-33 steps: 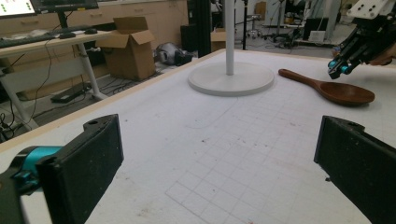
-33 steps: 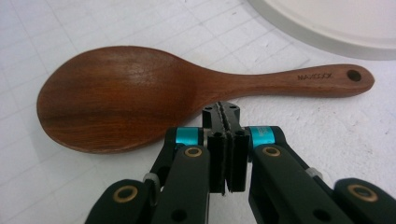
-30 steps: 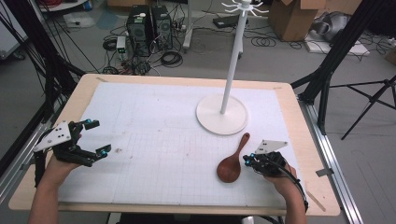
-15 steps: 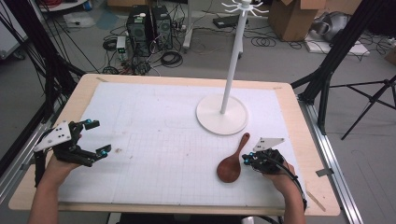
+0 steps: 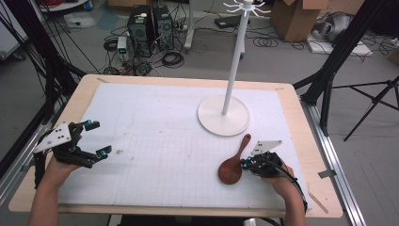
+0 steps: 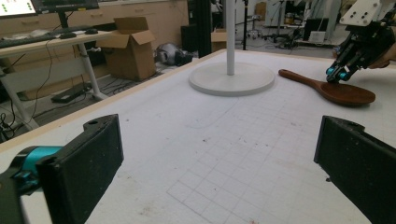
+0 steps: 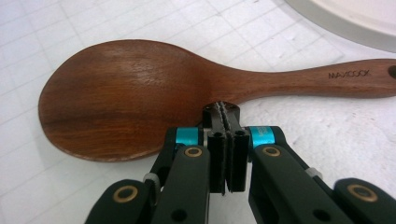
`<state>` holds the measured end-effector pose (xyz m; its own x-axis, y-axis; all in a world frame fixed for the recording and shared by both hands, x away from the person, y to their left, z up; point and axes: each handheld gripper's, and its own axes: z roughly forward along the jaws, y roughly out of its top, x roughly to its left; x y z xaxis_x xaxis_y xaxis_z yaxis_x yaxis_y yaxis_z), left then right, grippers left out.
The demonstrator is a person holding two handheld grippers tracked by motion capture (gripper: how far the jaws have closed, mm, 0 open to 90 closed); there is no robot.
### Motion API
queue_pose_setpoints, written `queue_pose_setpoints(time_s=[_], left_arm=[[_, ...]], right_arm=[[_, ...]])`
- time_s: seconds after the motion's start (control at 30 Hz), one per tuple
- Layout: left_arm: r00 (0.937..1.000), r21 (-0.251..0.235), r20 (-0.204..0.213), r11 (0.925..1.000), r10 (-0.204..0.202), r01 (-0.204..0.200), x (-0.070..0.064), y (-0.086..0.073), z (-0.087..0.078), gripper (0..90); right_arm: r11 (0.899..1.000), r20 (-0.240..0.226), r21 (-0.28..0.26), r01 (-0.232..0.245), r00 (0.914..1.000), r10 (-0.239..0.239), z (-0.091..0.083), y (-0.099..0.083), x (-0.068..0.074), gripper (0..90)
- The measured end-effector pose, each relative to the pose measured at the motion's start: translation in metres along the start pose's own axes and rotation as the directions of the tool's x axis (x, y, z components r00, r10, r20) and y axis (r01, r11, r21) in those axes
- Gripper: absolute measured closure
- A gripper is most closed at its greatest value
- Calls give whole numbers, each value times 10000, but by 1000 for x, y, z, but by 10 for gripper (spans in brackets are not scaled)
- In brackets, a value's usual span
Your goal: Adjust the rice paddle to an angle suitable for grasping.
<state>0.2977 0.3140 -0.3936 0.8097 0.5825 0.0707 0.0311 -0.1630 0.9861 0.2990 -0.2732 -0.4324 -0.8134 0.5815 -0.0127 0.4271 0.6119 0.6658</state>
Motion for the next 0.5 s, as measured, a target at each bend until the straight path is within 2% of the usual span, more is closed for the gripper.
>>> queue_pose_setpoints(time_s=[0.5], left_arm=[[10000, -18, 1, 10000, 6, -6, 0, 0, -1, 18]], right_arm=[[9996, -393, 77, 261, 9989, -258, 8, 8, 8, 900]])
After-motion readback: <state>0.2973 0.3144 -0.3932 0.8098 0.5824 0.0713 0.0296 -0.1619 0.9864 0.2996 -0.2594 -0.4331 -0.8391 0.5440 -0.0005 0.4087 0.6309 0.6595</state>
